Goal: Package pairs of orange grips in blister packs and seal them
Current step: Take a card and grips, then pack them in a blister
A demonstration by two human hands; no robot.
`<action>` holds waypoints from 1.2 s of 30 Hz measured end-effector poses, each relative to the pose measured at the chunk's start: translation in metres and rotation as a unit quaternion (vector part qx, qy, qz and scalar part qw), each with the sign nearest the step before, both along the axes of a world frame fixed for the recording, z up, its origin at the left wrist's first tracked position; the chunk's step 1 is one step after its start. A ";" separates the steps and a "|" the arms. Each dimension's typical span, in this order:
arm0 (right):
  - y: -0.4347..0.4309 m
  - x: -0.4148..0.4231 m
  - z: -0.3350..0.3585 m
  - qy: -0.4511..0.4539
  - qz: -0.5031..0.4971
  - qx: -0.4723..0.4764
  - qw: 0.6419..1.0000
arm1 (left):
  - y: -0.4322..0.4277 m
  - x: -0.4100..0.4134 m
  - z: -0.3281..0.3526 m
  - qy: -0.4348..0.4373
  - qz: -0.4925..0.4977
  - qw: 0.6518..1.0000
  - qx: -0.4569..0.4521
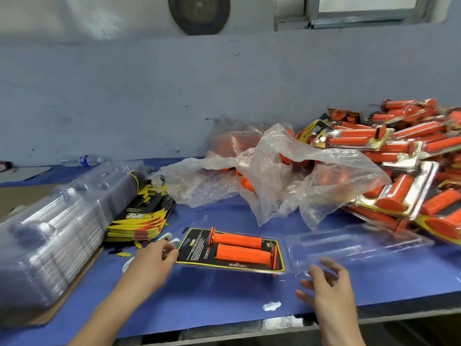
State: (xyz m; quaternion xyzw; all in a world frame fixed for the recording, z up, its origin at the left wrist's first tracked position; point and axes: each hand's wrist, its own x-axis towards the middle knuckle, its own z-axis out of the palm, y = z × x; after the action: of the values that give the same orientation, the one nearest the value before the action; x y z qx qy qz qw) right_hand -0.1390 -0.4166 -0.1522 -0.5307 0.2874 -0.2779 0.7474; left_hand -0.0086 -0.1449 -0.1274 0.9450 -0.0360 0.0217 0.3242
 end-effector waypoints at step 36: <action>-0.031 0.042 -0.007 -0.061 0.061 -0.883 0.461 | -0.108 -0.028 -0.039 -0.446 -0.302 0.816 0.212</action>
State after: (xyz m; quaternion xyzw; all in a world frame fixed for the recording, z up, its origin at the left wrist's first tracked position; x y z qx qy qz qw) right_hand -0.0971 -0.4479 -0.1591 -0.9054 -0.1912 -0.3683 -0.0898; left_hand -0.0364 -0.2527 -0.1667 0.8189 -0.4637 0.3337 0.0548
